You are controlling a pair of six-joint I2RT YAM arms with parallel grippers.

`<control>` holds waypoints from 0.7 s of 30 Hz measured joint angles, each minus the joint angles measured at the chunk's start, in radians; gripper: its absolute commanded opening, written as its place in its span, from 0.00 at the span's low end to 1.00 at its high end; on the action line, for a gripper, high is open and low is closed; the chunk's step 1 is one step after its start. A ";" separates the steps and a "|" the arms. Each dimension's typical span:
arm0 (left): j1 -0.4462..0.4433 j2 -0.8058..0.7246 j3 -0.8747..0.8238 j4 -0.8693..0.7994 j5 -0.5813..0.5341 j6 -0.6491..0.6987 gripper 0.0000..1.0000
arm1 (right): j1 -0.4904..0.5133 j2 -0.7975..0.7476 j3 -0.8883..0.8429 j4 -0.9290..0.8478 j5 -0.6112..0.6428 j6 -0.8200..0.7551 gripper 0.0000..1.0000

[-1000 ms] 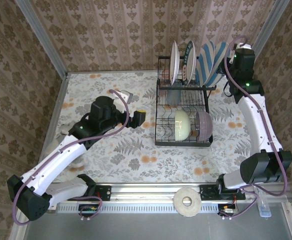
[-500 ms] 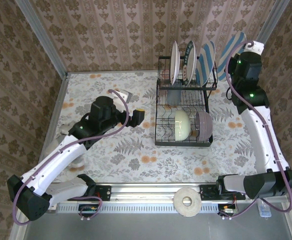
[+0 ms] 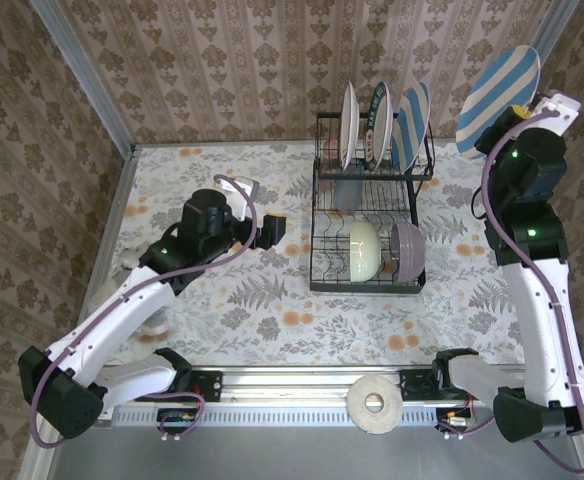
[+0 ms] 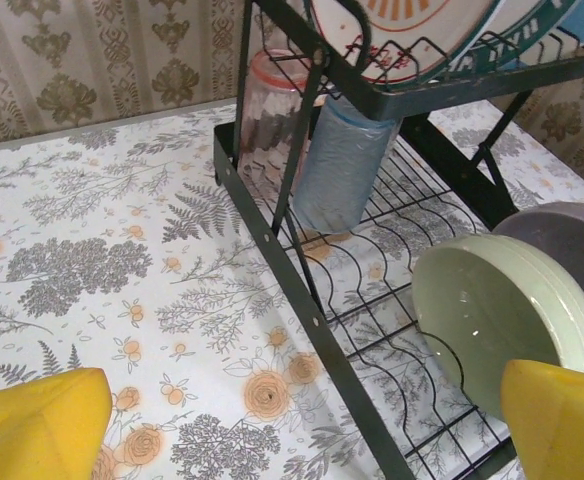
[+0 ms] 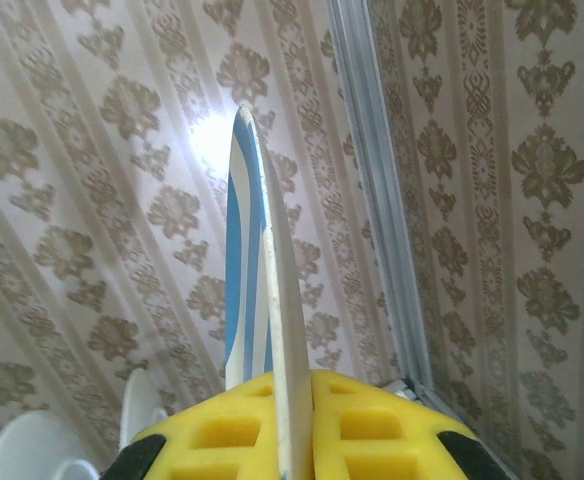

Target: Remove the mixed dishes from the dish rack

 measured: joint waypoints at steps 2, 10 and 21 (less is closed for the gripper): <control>0.026 0.005 0.000 0.002 0.024 -0.023 1.00 | 0.000 -0.014 0.021 -0.013 -0.040 0.026 0.00; 0.145 0.006 0.000 0.045 0.182 -0.116 1.00 | 0.000 -0.031 0.129 -0.082 -0.322 0.156 0.00; 0.437 -0.038 -0.051 0.267 0.572 -0.357 0.98 | 0.030 0.082 0.104 -0.055 -0.890 0.378 0.00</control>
